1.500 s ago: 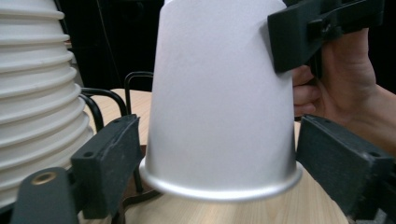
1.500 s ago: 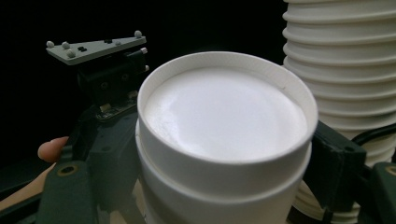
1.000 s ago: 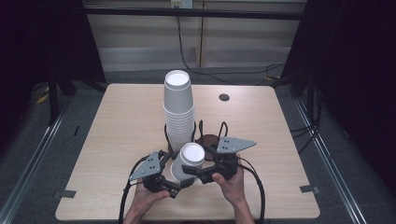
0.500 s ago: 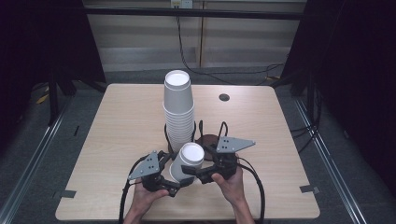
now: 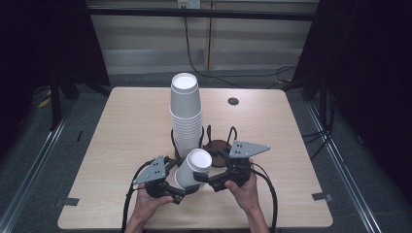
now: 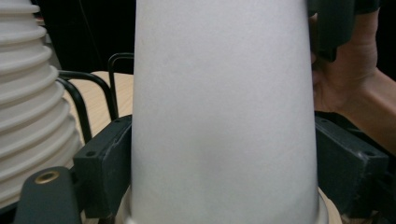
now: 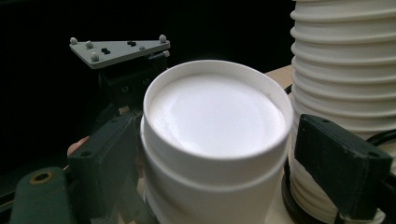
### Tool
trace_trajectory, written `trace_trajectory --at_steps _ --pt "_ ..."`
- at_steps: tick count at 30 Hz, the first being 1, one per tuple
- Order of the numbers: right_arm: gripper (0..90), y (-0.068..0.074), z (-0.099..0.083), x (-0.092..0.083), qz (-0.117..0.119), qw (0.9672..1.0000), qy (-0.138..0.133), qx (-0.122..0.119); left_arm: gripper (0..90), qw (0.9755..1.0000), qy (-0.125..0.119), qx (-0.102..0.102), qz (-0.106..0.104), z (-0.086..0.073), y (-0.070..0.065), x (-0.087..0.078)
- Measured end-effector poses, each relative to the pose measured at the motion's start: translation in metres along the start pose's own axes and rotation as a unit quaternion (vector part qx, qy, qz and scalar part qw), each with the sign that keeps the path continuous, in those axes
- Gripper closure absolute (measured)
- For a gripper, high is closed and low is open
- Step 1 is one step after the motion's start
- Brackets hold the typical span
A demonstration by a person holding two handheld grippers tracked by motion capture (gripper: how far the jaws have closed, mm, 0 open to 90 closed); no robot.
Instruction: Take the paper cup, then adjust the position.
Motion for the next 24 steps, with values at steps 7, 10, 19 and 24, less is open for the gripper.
trace_trajectory --at_steps 7,10,19,24 --pt "13.1 -0.004 0.001 -0.007 -0.004 1.0000 0.006 -0.004 15.8 0.9999 0.016 -0.003 0.005 -0.001 0.004 -0.004" --pt "13.1 -0.004 0.000 -0.009 -0.005 0.9999 0.011 -0.007 15.8 0.9996 0.026 0.001 0.006 -0.001 0.006 -0.007" --pt "13.2 -0.004 -0.003 -0.015 -0.014 0.9992 0.036 -0.010 15.7 0.9984 0.054 0.012 0.013 0.000 0.011 -0.015" --pt "13.2 -0.004 -0.003 -0.018 -0.015 0.9980 0.058 -0.017 15.7 0.9977 0.066 0.013 0.007 0.002 0.013 -0.016"
Point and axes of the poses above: each handheld gripper's, and its own axes: x roughly forward along the jaws, z roughly out of its top, y roughly to its left, the point moved 6 cm from there along x, roughly forward along the jaws, and after that the axes turned 3 degrees about y, right-handed, at the moved point
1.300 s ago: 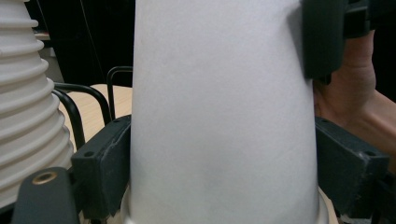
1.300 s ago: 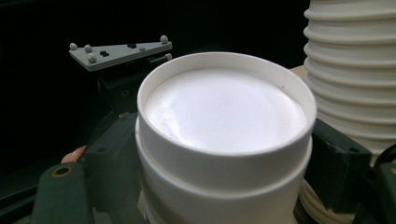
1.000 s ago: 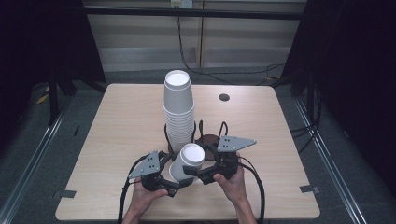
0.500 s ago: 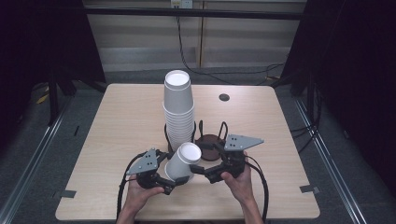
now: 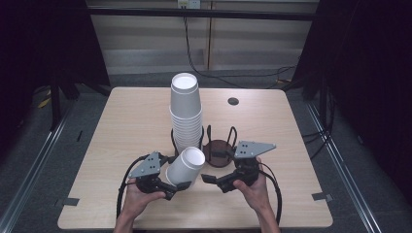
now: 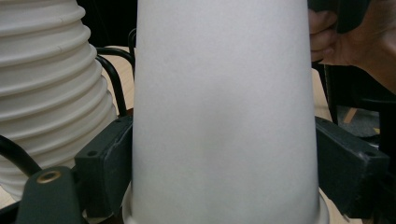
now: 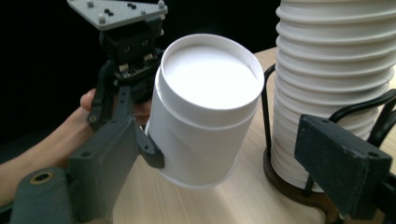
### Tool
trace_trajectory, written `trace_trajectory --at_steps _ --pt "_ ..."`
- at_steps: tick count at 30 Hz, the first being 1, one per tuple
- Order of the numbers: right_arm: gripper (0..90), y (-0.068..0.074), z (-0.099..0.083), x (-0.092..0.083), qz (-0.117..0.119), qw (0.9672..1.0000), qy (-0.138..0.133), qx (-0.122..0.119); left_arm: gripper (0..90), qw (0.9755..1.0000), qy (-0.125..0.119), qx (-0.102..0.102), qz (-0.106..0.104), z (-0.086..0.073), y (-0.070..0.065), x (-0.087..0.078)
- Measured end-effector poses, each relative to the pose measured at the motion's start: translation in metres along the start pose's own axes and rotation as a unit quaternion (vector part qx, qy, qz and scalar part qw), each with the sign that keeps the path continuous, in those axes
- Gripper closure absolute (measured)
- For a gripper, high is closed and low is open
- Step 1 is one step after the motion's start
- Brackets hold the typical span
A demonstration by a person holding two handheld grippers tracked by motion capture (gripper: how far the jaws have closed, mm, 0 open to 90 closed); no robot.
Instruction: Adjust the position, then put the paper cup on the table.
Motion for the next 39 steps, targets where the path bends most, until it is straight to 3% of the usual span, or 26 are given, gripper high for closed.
trace_trajectory --at_steps 4,7,9,11,16,20,23,34,39 --pt "13.3 0.000 0.002 -0.003 -0.003 0.9998 0.019 -0.008 15.7 0.9996 0.023 0.018 0.007 0.003 0.000 0.002" --pt "13.4 -0.001 0.001 -0.005 -0.005 0.9995 0.029 -0.010 15.5 0.9996 0.024 0.012 0.011 0.002 0.000 0.002" --pt "13.4 -0.003 0.000 -0.004 -0.005 0.9992 0.040 -0.009 15.5 0.9991 0.038 0.014 0.013 0.000 0.001 0.002" --pt "13.4 -0.004 -0.002 -0.003 -0.019 0.9982 0.054 -0.016 15.5 0.9989 0.042 0.017 0.008 0.000 0.001 0.003" --pt "13.5 -0.005 -0.006 0.002 -0.014 0.9965 0.081 -0.020 15.5 0.9967 0.074 0.033 0.005 0.002 0.001 0.006" --pt "13.5 -0.007 -0.009 0.004 -0.011 0.9957 0.090 -0.018 15.5 0.9958 0.082 0.040 0.006 0.003 0.000 0.006" --pt "13.4 -0.007 -0.010 0.007 -0.004 0.9945 0.104 -0.015 15.5 0.9927 0.108 0.054 0.011 0.003 0.002 0.006" --pt "13.4 -0.005 -0.009 0.008 0.011 0.9893 0.142 -0.032 15.6 0.9878 0.139 0.069 0.000 0.006 -0.001 0.008" --pt "13.5 -0.003 -0.011 0.013 0.019 0.9845 0.170 -0.037 15.6 0.9841 0.159 0.080 -0.002 0.005 -0.001 0.009"
Point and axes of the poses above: each handheld gripper's, and its own axes: x roughly forward along the jaws, z roughly out of its top, y roughly to its left, the point moved 6 cm from there along x, roughly forward along the jaws, and after that the axes turned 3 degrees about y, right-handed, at the moved point
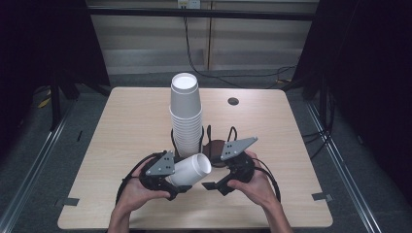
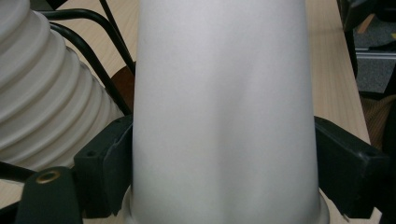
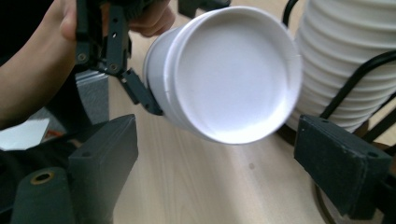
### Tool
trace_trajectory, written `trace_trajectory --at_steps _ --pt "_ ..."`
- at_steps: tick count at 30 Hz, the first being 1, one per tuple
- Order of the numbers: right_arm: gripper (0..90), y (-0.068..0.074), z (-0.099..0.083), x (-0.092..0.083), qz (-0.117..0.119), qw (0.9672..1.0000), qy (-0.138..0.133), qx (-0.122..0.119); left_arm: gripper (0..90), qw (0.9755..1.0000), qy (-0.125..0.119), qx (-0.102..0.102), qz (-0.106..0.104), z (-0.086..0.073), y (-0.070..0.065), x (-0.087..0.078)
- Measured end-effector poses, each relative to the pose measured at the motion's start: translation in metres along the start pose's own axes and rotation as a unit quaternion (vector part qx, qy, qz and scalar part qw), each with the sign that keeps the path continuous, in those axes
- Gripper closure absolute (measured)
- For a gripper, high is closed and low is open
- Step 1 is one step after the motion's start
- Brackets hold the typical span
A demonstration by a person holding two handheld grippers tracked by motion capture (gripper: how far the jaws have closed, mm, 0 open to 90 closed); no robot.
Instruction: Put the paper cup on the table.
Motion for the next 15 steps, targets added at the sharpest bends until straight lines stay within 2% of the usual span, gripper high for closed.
trace_trajectory --at_steps 9,13,15 --pt "13.6 -0.001 -0.005 0.012 0.008 0.9987 0.051 -0.006 15.6 0.9997 0.019 0.013 -0.011 -0.001 -0.005 0.002" --pt "13.9 -0.002 -0.006 0.014 0.006 0.9981 0.061 -0.012 15.6 0.9991 0.032 0.022 -0.016 -0.002 -0.008 0.005" --pt "14.6 -0.002 -0.008 0.014 -0.001 0.9975 0.068 -0.018 15.6 0.9987 0.041 0.026 -0.013 -0.002 -0.009 0.007"
Point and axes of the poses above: each handheld gripper's, and its own axes: x roughly forward along the jaws, z roughly out of its top, y roughly to its left, the point moved 6 cm from there along x, roughly forward along the jaws, and after that the axes turned 3 degrees about y, right-handed, at the moved point
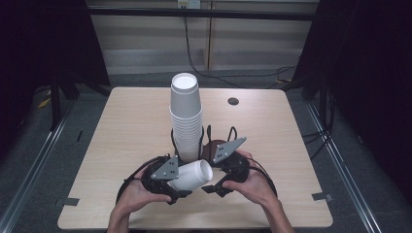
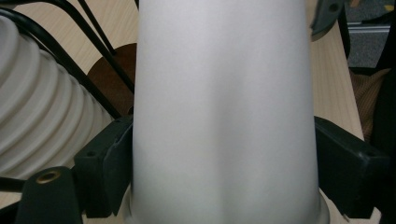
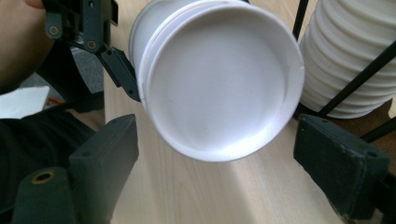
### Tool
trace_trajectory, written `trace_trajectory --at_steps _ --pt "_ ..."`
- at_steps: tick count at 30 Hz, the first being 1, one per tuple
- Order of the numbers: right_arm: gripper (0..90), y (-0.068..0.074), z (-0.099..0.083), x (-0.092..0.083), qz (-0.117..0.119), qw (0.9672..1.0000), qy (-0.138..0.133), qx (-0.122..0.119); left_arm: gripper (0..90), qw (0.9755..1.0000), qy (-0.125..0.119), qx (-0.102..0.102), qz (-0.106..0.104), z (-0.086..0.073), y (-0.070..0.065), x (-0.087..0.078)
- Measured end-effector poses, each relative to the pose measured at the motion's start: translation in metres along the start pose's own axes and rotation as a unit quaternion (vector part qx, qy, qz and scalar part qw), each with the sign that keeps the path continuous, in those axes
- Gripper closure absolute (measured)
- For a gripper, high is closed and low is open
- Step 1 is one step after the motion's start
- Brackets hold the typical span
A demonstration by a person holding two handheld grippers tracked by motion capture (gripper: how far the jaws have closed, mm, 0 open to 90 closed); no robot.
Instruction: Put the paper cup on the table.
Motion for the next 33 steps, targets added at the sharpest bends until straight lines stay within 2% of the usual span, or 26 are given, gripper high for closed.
trace_trajectory --at_steps 4,8,11,13,14,17,20,23,26,27,33 --pt "15.3 0.001 -0.002 0.002 0.008 1.0000 0.004 -0.002 15.6 0.9995 0.029 0.014 0.004 0.000 -0.004 0.004" --pt "15.4 0.002 -0.003 0.005 0.014 0.9997 0.021 -0.003 15.6 0.9995 0.029 0.015 0.000 0.001 -0.005 0.007" --pt "15.5 0.002 -0.004 0.010 0.023 0.9991 0.034 -0.008 15.6 0.9989 0.040 0.024 -0.003 0.001 -0.005 0.010" --pt "15.4 0.002 -0.004 0.010 0.023 0.9990 0.036 -0.006 15.6 0.9990 0.038 0.022 -0.007 0.002 -0.007 0.010" --pt "15.4 0.001 -0.004 0.012 0.033 0.9983 0.047 -0.007 15.7 0.9989 0.038 0.024 -0.010 0.002 -0.009 0.010" --pt "15.4 0.002 -0.002 0.014 0.038 0.9974 0.060 -0.014 15.8 0.9986 0.041 0.031 -0.014 0.002 -0.010 0.010" --pt "15.4 0.003 0.001 0.015 0.045 0.9964 0.069 -0.023 15.8 0.9985 0.045 0.026 -0.019 0.000 -0.012 0.013" --pt "15.5 0.004 0.002 0.020 0.055 0.9947 0.085 -0.022 15.8 0.9985 0.042 0.024 -0.024 0.000 -0.013 0.015" --pt "18.1 0.004 0.002 0.024 0.062 0.9933 0.094 -0.025 15.8 0.9979 0.050 0.030 -0.027 -0.001 -0.013 0.016" --pt "19.1 0.004 0.002 0.025 0.067 0.9927 0.097 -0.025 15.8 0.9980 0.050 0.025 -0.029 -0.001 -0.014 0.017" --pt "20.6 0.007 0.006 0.026 0.072 0.9905 0.114 -0.028 15.8 0.9979 0.049 0.029 -0.031 -0.001 -0.014 0.015"
Point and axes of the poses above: each handheld gripper's, and its own axes: x roughly forward along the jaws, z roughly out of its top, y roughly to its left, the point moved 6 cm from there along x, roughly forward along the jaws, and after that the axes turned 3 degrees about y, right-handed, at the moved point
